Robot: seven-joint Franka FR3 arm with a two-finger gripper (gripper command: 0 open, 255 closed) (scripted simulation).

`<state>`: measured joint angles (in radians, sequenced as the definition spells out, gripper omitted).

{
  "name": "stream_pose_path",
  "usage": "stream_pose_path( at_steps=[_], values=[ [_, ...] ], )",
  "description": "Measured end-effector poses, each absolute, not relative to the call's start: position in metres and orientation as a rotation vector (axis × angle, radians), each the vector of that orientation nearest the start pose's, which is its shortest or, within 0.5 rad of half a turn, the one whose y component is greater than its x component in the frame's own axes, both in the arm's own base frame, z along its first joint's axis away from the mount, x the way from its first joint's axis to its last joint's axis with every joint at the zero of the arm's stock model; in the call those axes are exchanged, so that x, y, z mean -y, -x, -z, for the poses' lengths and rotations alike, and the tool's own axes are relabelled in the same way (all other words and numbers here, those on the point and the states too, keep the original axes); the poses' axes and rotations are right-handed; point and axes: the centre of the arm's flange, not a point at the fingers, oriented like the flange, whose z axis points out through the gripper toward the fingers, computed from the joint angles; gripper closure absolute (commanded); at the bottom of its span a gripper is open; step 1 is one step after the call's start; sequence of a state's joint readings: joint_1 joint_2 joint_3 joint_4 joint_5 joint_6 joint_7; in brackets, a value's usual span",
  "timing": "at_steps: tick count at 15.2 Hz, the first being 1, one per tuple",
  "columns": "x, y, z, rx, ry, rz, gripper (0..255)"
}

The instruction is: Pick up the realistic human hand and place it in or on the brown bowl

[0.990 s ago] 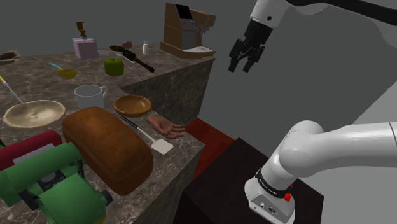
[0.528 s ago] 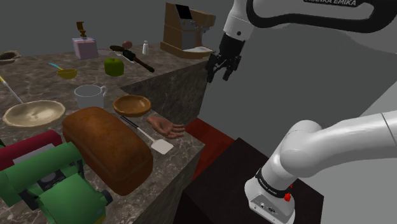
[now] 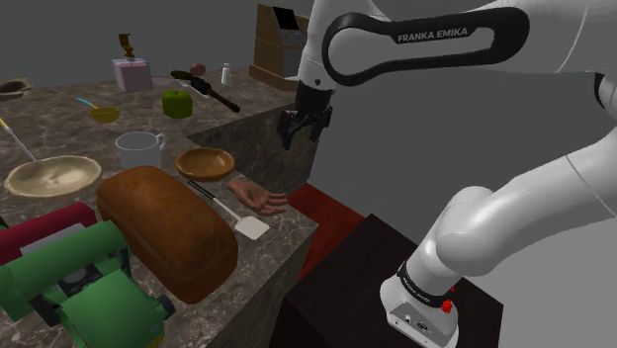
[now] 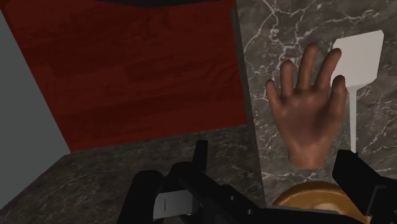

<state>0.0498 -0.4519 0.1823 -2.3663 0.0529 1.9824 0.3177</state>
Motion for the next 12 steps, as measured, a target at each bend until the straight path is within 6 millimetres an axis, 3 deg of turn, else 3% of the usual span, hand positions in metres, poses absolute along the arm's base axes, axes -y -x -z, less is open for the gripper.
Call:
stream_pose_path(
  at_steps=[12],
  values=[
    [-0.192, -0.496, -0.391, -0.116, 3.244, 0.119, 0]
  ],
)
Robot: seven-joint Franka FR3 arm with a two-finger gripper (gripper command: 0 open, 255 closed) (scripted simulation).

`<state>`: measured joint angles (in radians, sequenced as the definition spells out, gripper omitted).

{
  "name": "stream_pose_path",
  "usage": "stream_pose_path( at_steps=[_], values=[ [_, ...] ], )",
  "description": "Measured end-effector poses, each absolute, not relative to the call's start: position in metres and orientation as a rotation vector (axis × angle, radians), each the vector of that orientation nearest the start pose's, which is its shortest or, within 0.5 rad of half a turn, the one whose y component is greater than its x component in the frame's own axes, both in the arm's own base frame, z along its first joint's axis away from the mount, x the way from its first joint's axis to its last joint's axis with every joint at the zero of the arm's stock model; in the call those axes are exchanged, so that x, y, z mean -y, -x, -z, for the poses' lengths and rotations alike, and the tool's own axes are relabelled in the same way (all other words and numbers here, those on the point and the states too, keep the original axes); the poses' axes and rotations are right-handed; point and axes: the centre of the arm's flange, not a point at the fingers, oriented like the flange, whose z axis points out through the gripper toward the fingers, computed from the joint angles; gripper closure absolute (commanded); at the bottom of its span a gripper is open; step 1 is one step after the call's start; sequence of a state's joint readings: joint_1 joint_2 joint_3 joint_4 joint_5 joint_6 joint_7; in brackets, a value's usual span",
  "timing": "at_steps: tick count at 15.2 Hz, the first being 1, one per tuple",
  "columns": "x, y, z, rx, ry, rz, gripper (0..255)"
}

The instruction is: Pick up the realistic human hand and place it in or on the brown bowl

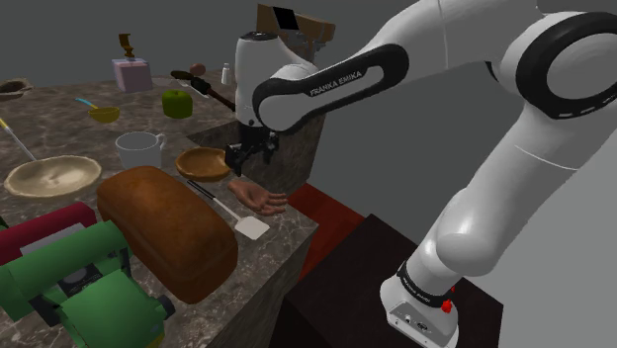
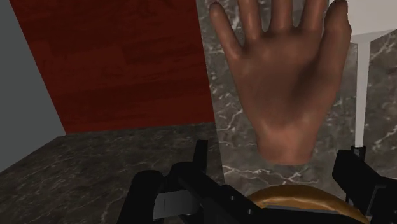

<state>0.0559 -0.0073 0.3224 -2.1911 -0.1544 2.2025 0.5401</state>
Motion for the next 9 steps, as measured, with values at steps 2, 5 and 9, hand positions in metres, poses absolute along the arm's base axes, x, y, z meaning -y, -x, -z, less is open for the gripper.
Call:
stream_pose_path(
  at_steps=[2, 5, 9],
  values=[
    [-0.208, -0.507, -0.372, -0.102, 3.26, 0.119, 0],
    [-0.219, -0.52, -0.348, -0.092, 3.273, 0.12, 0],
    [-0.218, -0.522, -0.326, -0.091, 3.275, 0.121, 0]
  ],
)
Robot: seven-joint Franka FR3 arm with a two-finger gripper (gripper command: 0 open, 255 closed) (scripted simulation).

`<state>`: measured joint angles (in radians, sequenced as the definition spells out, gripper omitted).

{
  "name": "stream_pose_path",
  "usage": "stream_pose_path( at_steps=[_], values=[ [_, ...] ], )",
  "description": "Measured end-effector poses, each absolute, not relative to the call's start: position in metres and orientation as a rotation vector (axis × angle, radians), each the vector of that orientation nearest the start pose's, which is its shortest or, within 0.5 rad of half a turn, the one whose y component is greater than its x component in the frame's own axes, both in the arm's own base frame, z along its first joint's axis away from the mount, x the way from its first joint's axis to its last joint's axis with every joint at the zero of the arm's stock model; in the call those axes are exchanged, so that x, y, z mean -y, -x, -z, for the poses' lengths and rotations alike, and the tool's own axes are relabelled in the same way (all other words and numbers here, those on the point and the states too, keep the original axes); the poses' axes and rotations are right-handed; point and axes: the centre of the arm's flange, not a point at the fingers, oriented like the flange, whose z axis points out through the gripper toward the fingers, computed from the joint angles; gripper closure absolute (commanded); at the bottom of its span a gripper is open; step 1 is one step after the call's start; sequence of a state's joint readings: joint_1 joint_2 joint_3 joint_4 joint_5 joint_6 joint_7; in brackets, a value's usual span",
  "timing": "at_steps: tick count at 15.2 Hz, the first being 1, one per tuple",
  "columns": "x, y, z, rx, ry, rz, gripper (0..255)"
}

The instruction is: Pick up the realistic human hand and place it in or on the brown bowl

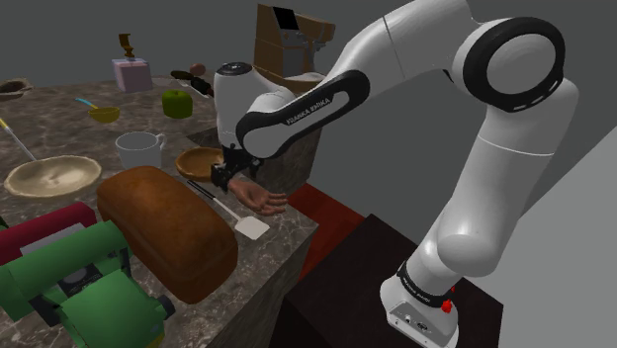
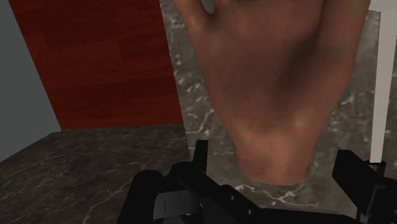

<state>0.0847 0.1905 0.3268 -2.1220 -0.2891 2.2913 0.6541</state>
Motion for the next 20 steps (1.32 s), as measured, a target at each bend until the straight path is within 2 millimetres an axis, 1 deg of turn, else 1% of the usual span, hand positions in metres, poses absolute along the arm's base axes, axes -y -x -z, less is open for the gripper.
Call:
stream_pose_path(
  at_steps=[2, 3, 9, 10, 20],
  values=[
    [-0.2164, -0.5243, -0.3161, -0.091, 3.275, 0.121, 0],
    [-0.2163, -0.5242, -0.3147, -0.091, 3.275, 0.121, 0],
    [-0.2165, -0.5247, -0.3132, -0.091, 3.275, 0.122, 0],
    [-0.2165, -0.5247, -0.3132, -0.091, 3.275, 0.122, 255],
    [-0.2164, -0.5248, -0.3135, -0.091, 3.274, 0.123, 255]
  ],
)
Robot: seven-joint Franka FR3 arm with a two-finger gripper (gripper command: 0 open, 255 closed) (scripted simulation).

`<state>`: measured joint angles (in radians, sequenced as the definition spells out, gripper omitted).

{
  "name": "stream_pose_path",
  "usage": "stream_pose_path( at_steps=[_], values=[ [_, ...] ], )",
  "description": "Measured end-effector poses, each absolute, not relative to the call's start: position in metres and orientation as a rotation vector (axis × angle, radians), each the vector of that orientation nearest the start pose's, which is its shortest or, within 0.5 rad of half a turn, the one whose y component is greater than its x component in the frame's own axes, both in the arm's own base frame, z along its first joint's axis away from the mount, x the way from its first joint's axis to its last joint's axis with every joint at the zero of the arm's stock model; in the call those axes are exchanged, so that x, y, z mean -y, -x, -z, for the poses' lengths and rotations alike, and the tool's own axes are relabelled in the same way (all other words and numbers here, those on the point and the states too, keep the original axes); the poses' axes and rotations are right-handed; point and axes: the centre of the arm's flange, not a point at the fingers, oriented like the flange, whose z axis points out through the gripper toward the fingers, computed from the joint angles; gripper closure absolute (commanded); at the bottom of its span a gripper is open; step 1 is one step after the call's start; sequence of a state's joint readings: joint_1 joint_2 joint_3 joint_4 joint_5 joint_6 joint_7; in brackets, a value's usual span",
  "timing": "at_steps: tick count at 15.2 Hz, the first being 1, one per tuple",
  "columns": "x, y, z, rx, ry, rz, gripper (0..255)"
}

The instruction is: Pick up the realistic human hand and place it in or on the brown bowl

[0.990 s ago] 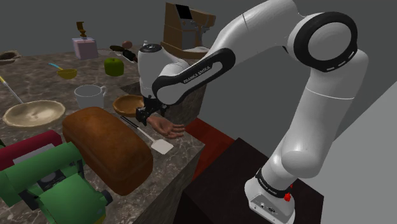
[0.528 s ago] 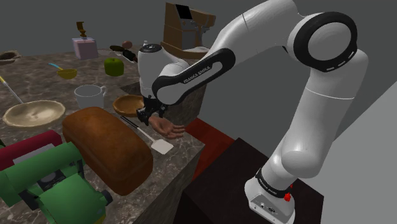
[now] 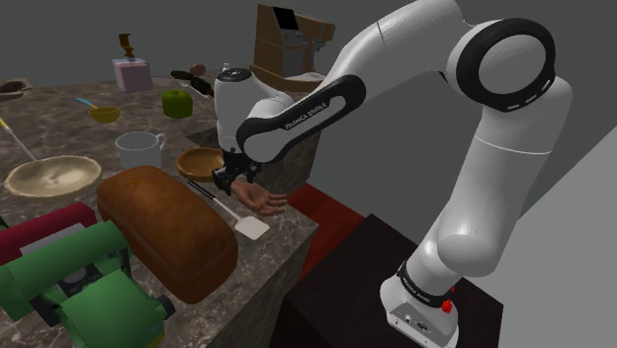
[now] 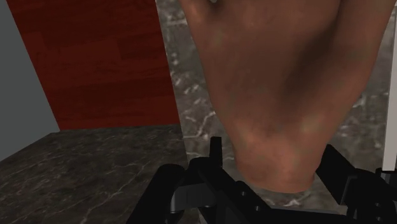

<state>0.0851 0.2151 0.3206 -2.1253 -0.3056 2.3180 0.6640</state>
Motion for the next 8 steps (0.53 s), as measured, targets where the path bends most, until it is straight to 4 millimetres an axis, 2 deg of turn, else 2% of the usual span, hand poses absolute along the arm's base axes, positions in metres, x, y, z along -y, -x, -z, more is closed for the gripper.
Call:
stream_pose_path(
  at_steps=[8],
  values=[
    [-0.217, -0.524, -0.349, -0.091, 3.275, 0.122, 255]
  ],
)
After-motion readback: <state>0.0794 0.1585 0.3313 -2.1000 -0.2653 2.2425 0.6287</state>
